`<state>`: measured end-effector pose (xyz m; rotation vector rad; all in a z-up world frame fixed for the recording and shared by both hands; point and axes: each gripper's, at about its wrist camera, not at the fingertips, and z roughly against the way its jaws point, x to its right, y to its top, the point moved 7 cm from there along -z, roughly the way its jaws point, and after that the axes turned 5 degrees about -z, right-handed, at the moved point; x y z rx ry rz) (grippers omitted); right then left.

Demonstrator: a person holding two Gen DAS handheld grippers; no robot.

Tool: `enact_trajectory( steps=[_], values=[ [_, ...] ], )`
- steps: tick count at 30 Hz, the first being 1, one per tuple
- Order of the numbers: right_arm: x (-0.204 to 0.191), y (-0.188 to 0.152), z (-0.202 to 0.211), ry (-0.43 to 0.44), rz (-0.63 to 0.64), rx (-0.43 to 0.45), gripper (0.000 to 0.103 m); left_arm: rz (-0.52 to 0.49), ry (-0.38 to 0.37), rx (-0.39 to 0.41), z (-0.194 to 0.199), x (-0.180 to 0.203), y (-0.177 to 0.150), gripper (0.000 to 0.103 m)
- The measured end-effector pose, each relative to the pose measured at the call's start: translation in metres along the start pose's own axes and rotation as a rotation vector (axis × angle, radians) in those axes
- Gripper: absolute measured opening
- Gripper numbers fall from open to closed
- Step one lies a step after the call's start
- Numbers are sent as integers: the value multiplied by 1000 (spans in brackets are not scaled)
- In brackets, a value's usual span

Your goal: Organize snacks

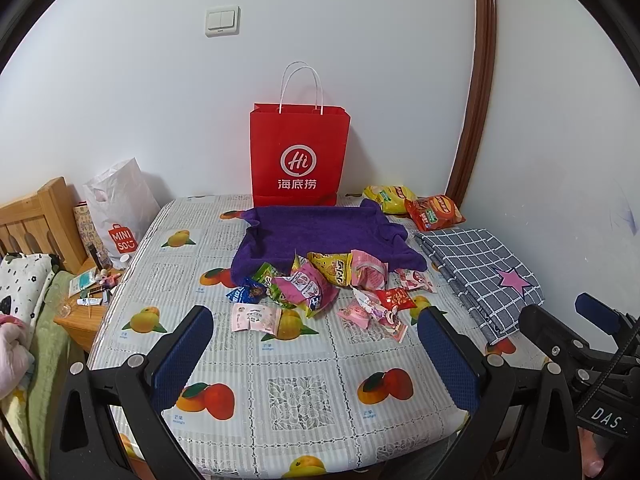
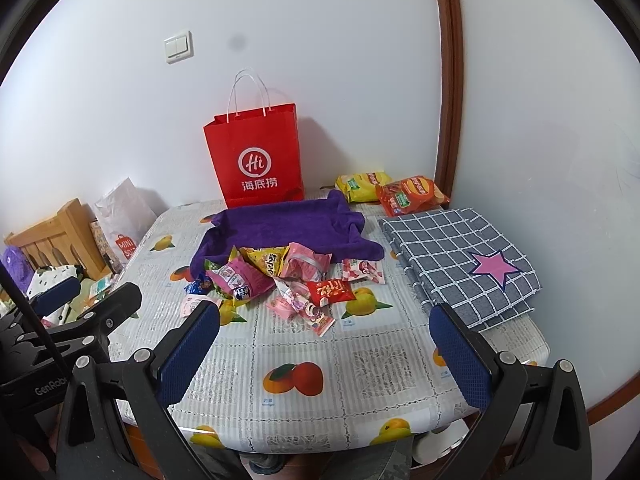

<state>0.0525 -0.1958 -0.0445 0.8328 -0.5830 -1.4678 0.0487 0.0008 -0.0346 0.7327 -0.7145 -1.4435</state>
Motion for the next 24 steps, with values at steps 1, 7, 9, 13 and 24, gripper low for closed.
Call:
enact_trajectory(
  steps=[1,7,9,13,24],
  values=[
    [0,0,0,0,1,1,103,0,2,0,0,0,1,103],
    [2,0,0,5,-2,1,103,0,2,1,0,0,1,103],
    [2,-1,-1,5,-3,-1,103,1,3,1,0,0,1,103],
    [2,-1,-5,10,-10,-5,103,-8,4,-3,-4,-2,4,103],
    [5,1,-35,15,-23,-14,103,-6,9,-43,-45,-13,-3,103]
  ],
)
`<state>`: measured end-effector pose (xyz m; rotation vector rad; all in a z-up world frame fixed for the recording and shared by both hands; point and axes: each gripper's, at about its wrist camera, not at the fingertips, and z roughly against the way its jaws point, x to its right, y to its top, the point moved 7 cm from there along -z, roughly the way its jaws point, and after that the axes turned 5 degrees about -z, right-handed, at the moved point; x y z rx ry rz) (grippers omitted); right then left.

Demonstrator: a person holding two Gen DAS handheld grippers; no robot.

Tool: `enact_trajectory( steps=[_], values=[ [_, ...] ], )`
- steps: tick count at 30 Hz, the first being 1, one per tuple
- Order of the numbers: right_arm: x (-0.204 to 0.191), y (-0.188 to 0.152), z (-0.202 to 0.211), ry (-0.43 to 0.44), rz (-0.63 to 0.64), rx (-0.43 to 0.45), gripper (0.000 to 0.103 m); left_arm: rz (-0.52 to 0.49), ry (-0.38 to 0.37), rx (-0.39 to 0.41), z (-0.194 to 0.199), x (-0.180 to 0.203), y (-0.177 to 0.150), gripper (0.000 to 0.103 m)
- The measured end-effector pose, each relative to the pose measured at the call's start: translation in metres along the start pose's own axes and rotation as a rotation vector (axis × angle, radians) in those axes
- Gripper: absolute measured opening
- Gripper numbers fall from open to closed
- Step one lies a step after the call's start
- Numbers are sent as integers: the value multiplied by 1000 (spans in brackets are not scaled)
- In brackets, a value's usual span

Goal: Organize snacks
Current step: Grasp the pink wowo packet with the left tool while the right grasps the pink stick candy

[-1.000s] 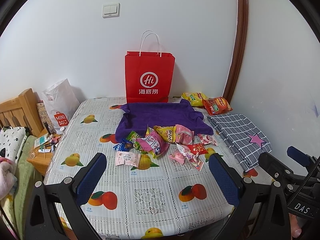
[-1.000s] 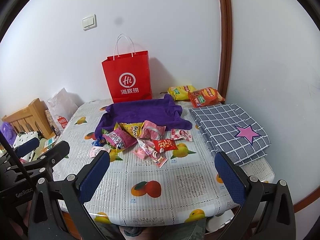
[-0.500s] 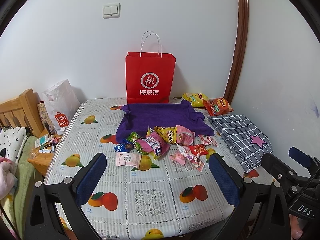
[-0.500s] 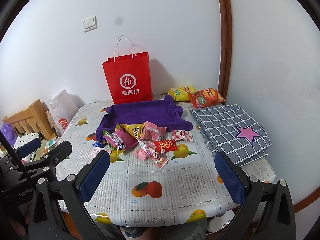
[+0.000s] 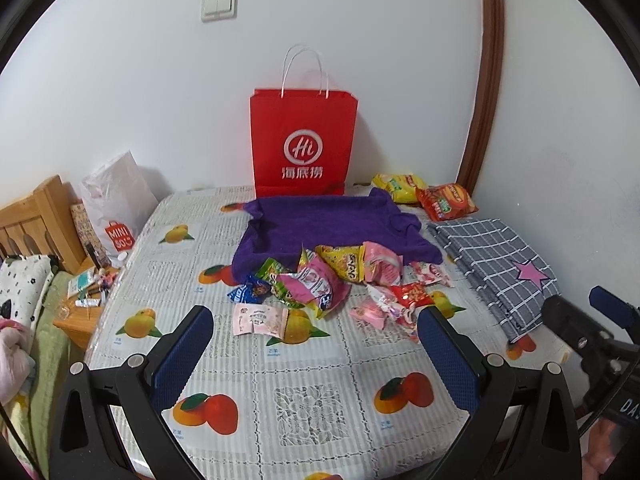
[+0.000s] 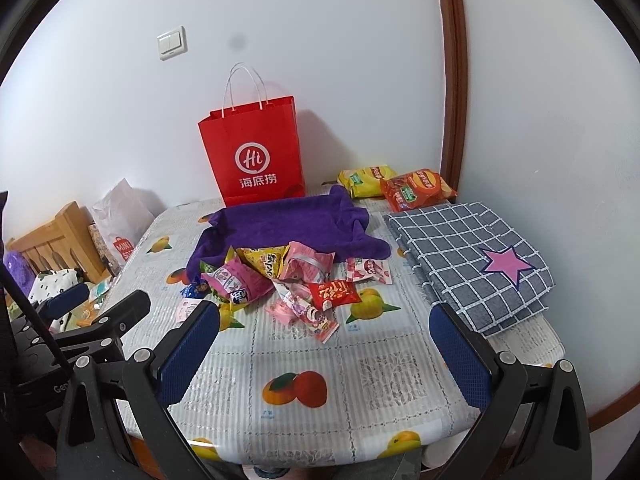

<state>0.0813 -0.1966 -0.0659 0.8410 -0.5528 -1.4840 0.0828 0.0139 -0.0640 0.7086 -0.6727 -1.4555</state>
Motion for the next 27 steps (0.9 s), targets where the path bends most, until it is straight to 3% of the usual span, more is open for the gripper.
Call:
enact_trajectory(
  steps=[9,12,19,27],
  values=[
    [7,-14,-65,-4,12,-74,102,60,2,-104,-61,-29,-28,102],
    [8,-25,-95,18,2,-122,101,71,16,-136,-81,-40,-37,97],
    [8,-47,-165,43,15,-218,81,106,58,-215,-129,-69,-61,97],
    [-7,-58,-207,108,52,-263,73,142,89,-249,-165,-92,-66,96]
  ],
)
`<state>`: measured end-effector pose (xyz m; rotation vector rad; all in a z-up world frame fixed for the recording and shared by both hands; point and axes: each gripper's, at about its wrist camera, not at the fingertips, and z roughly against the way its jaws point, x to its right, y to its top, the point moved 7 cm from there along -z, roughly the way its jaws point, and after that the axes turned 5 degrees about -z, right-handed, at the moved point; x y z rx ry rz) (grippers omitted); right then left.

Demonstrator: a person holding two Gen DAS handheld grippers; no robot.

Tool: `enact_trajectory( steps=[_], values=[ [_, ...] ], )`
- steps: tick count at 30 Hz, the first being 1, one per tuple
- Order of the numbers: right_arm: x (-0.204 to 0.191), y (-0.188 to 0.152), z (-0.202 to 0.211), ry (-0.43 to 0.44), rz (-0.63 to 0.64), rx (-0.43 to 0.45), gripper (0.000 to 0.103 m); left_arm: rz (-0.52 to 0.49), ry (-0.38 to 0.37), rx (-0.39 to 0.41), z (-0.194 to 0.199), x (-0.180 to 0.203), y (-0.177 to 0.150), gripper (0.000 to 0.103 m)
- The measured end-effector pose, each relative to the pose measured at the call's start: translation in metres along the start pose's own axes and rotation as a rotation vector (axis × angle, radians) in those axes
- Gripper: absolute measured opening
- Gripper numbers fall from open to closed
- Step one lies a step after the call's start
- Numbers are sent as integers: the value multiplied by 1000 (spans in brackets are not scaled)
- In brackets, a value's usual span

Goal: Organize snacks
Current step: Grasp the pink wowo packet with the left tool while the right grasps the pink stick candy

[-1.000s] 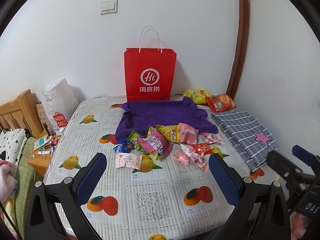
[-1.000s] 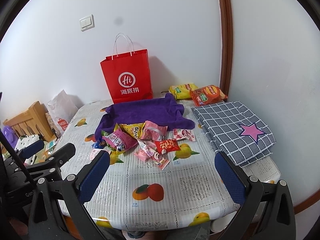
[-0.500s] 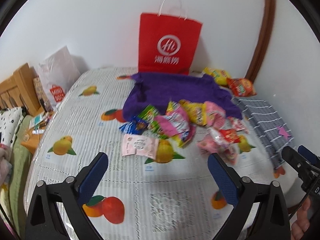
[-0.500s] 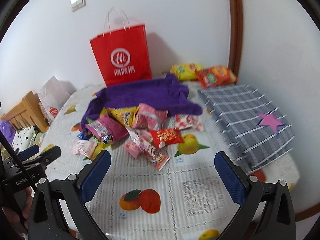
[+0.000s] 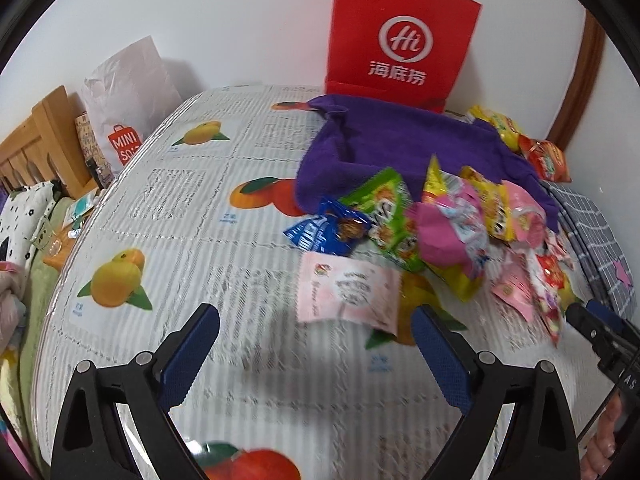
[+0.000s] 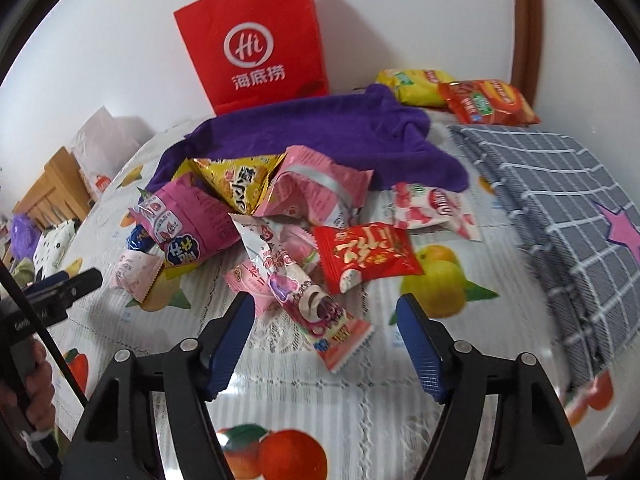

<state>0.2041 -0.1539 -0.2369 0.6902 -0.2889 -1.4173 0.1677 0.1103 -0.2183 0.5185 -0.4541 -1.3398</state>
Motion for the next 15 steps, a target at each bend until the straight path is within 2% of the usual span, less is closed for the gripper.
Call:
enact_trajectory(
  steps=[4,7,12,14,15],
  values=[
    [-6,-3,-17,34,20,-27,69,19,-37,-18,-15,0,5,96],
    [-12,-7,-28,43,45,-51,68,-10,-45,-36,-29,8,5,97],
    [-15,-10,-37,30,87,-51,53,-67,-41,-88,-53,23,0,98],
    [-13,-11,-35,35,88,-45,43,-81,-10,-96,-60,26,-1,98],
    [-13,-12,-34,40,88,-48,42,-104,15,-84,-61,29,-1,98]
  ],
)
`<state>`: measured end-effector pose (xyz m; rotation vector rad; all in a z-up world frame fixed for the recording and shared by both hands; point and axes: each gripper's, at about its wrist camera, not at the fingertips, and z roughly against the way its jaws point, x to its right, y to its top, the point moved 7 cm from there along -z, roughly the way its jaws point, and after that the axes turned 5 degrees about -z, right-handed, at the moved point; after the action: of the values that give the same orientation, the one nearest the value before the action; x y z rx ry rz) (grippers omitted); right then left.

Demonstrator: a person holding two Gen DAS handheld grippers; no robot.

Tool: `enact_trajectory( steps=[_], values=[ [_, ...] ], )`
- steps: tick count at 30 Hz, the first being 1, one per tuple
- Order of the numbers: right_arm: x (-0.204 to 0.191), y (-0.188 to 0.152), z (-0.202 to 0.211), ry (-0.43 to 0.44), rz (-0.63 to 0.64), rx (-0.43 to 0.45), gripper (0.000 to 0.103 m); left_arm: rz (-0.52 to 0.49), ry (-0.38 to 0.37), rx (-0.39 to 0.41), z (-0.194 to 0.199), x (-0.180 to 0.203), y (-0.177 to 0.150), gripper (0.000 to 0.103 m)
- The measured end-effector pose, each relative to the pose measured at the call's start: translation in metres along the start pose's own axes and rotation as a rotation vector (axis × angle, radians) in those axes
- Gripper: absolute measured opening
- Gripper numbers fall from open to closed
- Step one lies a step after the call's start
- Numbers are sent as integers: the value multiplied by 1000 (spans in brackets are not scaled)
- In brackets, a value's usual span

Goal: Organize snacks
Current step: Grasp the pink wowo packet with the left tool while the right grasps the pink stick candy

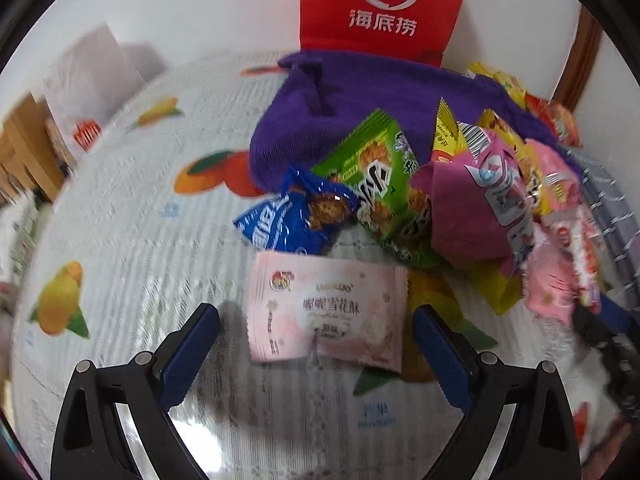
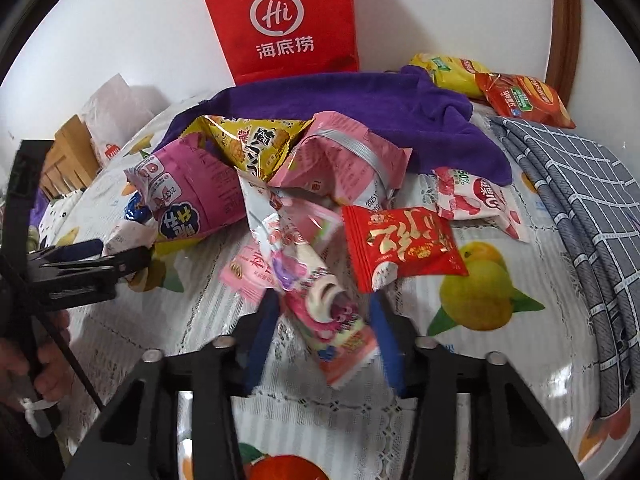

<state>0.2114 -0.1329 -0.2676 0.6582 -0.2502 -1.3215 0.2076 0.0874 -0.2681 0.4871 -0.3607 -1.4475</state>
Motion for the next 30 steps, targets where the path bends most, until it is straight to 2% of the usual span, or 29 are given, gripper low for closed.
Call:
enact_trajectory(
  steps=[5,7,12,15,22,24,30],
  values=[
    [2,-4,13,-7,19,1,35,5,-5,17,-1,2,1,98],
    [2,-8,19,-9,19,-3,34,-12,-13,29,2,3,0,94],
    [2,-25,33,-13,17,-39,30,-24,-31,52,11,-3,-6,68],
    [0,-33,37,-13,8,-56,30,-13,-32,55,15,-10,-9,58],
    [-1,-31,22,11,-48,-72,33,21,-81,57,29,-18,-21,55],
    [1,-28,19,10,-72,-53,26,25,-92,57,35,-18,-24,54],
    [-6,-25,36,-2,-70,-20,25,32,-93,70,54,-21,-32,54]
  ],
)
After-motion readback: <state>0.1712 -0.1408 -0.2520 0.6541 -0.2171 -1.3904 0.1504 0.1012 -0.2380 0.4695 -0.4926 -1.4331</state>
